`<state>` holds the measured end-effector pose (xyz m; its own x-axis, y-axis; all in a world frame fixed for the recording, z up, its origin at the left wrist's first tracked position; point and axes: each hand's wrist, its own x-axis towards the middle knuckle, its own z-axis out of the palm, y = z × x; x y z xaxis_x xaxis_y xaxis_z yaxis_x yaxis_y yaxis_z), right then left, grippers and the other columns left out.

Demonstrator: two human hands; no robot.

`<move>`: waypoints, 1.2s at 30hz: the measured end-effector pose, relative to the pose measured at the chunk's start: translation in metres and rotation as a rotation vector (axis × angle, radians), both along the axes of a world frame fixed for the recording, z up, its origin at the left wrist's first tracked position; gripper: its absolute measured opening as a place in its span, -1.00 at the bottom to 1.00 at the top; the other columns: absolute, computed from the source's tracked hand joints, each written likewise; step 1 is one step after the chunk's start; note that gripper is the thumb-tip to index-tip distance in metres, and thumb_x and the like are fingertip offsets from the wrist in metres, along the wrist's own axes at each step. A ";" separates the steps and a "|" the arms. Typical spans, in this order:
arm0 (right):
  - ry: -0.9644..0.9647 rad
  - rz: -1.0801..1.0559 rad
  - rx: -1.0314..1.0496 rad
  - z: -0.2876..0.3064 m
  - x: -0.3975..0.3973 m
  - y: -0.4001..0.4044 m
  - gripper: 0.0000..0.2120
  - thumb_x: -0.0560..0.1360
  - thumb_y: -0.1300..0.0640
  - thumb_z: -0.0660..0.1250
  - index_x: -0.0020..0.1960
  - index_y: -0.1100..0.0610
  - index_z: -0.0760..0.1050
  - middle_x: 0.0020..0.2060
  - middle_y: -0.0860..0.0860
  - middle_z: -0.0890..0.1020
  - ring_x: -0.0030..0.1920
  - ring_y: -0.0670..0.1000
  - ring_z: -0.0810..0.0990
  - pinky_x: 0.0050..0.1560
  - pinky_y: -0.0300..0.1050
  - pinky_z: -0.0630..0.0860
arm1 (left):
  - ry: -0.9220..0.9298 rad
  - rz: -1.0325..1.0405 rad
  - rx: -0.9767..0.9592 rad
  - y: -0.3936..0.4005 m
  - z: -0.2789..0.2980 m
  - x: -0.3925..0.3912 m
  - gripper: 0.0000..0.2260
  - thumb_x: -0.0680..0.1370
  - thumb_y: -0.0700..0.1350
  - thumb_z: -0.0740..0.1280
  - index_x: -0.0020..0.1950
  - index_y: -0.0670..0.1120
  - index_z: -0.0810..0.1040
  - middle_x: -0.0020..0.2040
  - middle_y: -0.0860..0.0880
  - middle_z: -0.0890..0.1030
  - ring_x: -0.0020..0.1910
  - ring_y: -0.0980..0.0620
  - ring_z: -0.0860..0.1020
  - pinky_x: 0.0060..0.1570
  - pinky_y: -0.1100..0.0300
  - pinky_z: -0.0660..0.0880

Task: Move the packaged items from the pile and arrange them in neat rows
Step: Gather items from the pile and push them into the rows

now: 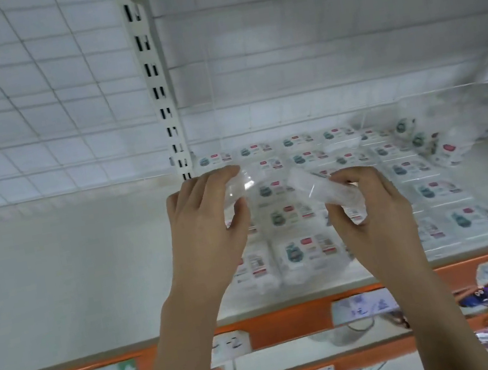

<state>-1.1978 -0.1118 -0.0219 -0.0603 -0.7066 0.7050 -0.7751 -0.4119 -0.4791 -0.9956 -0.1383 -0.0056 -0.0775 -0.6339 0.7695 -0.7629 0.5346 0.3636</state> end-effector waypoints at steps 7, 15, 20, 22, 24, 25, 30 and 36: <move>0.054 -0.056 0.076 -0.005 -0.115 -0.014 -0.67 0.32 0.40 0.42 0.04 0.25 0.47 -0.08 0.11 0.60 -0.11 0.12 0.57 -0.14 -0.40 0.30 | -0.101 -0.059 0.022 -0.007 -0.006 -0.124 -0.69 0.41 -0.22 0.34 0.13 -0.03 0.52 0.05 0.01 0.61 0.04 0.00 0.51 0.04 0.11 0.36; 0.075 0.035 0.169 -0.015 -0.163 -0.040 -0.68 0.32 0.40 0.39 0.04 0.20 0.48 -0.06 0.06 0.57 -0.16 -0.03 0.47 -0.24 -0.40 0.27 | -0.307 0.048 0.174 0.000 -0.027 -0.179 -0.60 0.17 -0.35 0.48 -0.08 -0.02 0.58 -0.12 0.04 0.63 -0.13 -0.03 0.60 -0.08 0.13 0.47; 0.215 0.107 0.193 -0.019 -0.161 -0.049 -0.64 0.28 0.42 0.40 0.03 0.20 0.49 -0.05 0.10 0.57 -0.10 0.14 0.55 -0.15 -0.15 0.45 | -0.316 0.075 0.272 0.008 -0.032 -0.178 -0.66 0.17 -0.29 0.54 -0.14 -0.04 0.59 -0.13 0.03 0.63 -0.16 -0.01 0.61 -0.13 0.16 0.52; 0.266 0.166 0.257 -0.022 -0.162 -0.051 -0.67 0.31 0.35 0.43 0.05 0.18 0.49 -0.01 0.08 0.57 -0.01 0.13 0.54 -0.04 -0.08 0.49 | -0.328 0.087 0.308 0.011 -0.035 -0.175 -0.70 0.18 -0.20 0.58 -0.16 -0.06 0.61 -0.11 0.02 0.63 -0.15 -0.01 0.62 -0.18 0.18 0.54; 0.293 0.221 0.288 -0.025 -0.165 -0.050 -0.71 0.35 0.25 0.45 0.05 0.17 0.50 0.01 0.05 0.57 0.02 0.09 0.53 0.01 -0.19 0.41 | -0.325 0.090 0.333 0.012 -0.037 -0.173 -0.71 0.20 -0.23 0.58 -0.14 -0.08 0.63 -0.08 0.00 0.64 -0.13 -0.03 0.63 -0.20 0.16 0.55; 0.293 0.237 0.300 -0.026 -0.166 -0.050 -0.72 0.37 0.24 0.44 0.06 0.17 0.51 0.02 0.05 0.56 0.04 0.07 0.53 0.03 -0.24 0.38 | -0.318 0.092 0.344 0.012 -0.037 -0.173 -0.71 0.20 -0.26 0.57 -0.13 -0.08 0.63 -0.07 0.00 0.64 -0.13 -0.03 0.63 -0.21 0.16 0.56; 0.350 0.246 0.334 -0.019 -0.164 -0.070 -0.73 0.43 0.36 0.33 0.12 0.20 0.53 0.10 0.09 0.56 0.08 0.12 0.54 0.07 -0.20 0.38 | -0.305 0.094 0.372 0.007 -0.032 -0.174 -0.68 0.18 -0.30 0.58 -0.15 -0.10 0.63 -0.11 0.01 0.64 -0.16 -0.03 0.63 -0.35 0.19 0.55; 0.459 0.253 0.362 -0.015 -0.150 -0.121 -0.66 0.49 0.37 0.22 0.23 0.21 0.48 0.19 0.13 0.51 0.17 0.14 0.49 0.18 -0.09 0.40 | -0.287 0.061 0.378 0.007 -0.034 -0.169 -0.71 0.22 -0.28 0.56 -0.13 -0.10 0.62 -0.07 0.00 0.62 -0.13 -0.03 0.62 -0.33 0.17 0.57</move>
<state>-1.3482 -0.2332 -0.0366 0.3915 -0.8579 0.3328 -0.8343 -0.4835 -0.2648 -1.1648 -0.1309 -0.0396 -0.2073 -0.8754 0.4367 -0.8869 0.3565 0.2937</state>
